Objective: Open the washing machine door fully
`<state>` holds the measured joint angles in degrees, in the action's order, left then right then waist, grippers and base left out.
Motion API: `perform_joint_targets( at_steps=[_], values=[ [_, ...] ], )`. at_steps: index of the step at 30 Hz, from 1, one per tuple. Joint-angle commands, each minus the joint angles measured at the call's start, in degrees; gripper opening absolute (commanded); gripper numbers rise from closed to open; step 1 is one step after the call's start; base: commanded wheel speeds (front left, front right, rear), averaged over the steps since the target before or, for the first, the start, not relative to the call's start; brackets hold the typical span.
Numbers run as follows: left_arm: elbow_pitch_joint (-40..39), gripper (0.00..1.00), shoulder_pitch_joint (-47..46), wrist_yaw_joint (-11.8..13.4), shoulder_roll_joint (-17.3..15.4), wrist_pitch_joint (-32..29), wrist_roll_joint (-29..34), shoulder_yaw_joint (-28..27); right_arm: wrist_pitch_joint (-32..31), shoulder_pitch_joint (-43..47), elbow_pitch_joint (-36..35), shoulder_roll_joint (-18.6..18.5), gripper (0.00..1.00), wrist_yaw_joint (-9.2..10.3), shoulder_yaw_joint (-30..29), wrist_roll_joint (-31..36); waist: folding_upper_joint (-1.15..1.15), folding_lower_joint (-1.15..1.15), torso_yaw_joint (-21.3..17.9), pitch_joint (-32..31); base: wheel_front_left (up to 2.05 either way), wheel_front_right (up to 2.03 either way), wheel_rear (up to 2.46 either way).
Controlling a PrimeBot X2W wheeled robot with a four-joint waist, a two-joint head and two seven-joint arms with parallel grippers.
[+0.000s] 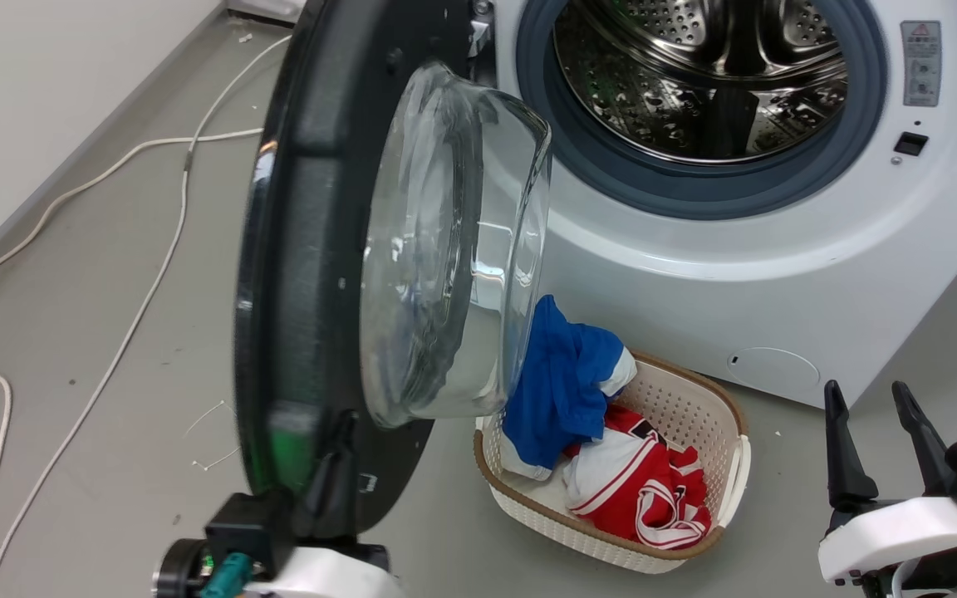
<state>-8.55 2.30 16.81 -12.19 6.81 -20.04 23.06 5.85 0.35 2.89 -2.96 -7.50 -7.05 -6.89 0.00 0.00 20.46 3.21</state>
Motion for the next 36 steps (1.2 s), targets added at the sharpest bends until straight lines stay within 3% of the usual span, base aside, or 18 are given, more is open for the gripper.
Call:
perform_joint_targets(
  at_steps=[1, 10, 22, 27, 36],
  values=[
    [0.76, 0.0, -0.2, 0.22, -1.24, 0.61, -0.49, -1.83, -0.27, 0.78, -0.63, 0.1, 1.0, 0.02, 0.09, 0.55, 0.0, 0.0, 0.41, 0.18, 0.0, 0.0, 0.0],
    [6.02, 0.0, -3.66, -1.85, -5.86, 3.37, -5.26, -10.49, -1.34, -0.35, -2.82, 0.09, 1.0, 0.02, 0.75, 1.53, 0.0, 0.0, -0.58, 1.55, 0.0, 0.0, 0.0],
    [17.19, 0.0, -10.81, -7.3, -12.32, 6.66, -12.65, -21.65, -2.54, -2.11, -4.27, -0.72, 1.0, 0.02, 1.19, 1.68, 0.0, 0.0, -3.29, 5.44, 0.0, 0.0, 0.0],
    [21.74, 0.0, -13.13, -9.02, -13.6, 7.58, -13.76, -24.35, -2.38, -3.08, -3.96, -1.18, 1.0, 0.02, 1.19, 1.41, 0.0, 0.0, -3.99, 6.51, 0.0, 0.0, 0.0],
    [26.55, 0.0, -14.65, -9.96, -13.55, 8.35, -13.81, -27.6, -1.78, -3.51, -2.66, -1.16, 1.0, 0.02, 1.11, 1.29, 0.0, 0.0, -4.68, 6.12, 0.0, 0.0, 0.0]
  ],
)
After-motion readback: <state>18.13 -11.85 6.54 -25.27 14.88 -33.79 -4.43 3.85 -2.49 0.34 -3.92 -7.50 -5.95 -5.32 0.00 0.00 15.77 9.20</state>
